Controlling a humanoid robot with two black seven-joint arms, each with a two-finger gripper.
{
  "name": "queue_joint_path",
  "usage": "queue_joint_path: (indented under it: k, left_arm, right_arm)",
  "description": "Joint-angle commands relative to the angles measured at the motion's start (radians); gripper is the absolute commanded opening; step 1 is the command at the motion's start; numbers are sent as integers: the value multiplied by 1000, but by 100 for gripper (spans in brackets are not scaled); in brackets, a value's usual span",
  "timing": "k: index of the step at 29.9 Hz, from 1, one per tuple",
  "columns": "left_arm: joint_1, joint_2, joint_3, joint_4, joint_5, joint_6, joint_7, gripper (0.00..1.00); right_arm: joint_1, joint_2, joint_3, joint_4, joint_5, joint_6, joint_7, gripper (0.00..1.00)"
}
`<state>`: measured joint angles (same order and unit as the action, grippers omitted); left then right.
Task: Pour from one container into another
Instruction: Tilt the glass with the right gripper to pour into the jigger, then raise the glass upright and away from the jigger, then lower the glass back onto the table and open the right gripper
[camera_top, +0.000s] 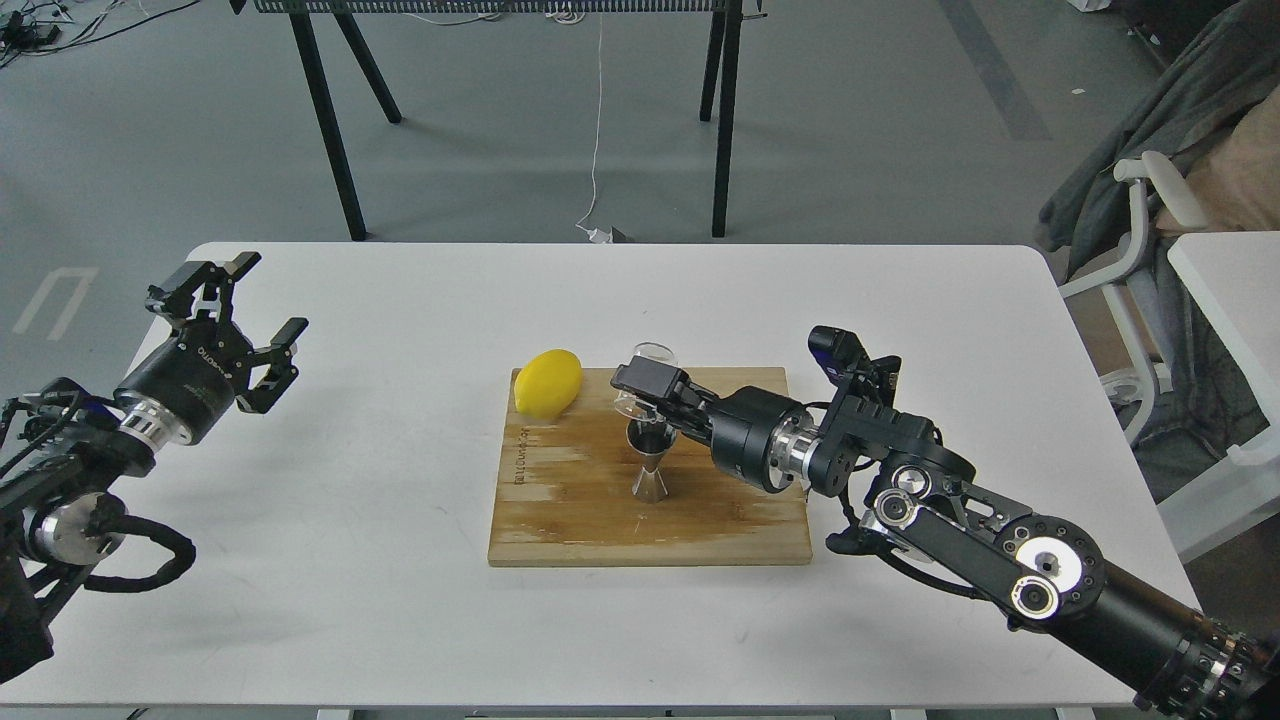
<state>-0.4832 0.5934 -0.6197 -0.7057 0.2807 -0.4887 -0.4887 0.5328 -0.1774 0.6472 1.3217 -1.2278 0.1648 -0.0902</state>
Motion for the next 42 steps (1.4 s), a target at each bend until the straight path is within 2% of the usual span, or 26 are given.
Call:
queue_joint_path:
  k: [1,7,11,18,28,35,42]
  left_arm:
    - [0,0,0,0,0,0,0,87]
    - [2,-1,0,0,0,0,0,87]
    - [2,-1,0,0,0,0,0,87]
    - [2,-3,0,2,2,0,0,87]
    - [12,-6,0,3,2,0,0,87]
    - [12,-6,0,3,2,0,0,87]
    - [12,-7,0,3,2,0,0,87]
  right_arm:
    - [0,1,2,2,45,1,0,41]
    - [0,-1,14,13,73,1,-2,42]
    - [0,-1,46,24,189,2,-8,42]
    - [-33,10,212,36,630,-13,-16,40]
    - [-279,78,596,24,1287,-51,-9,40]
    - [-402,75,762,-110,1586,-60,-8,40]
    - [-415,67,801,-274,1634,-59,-16,41]
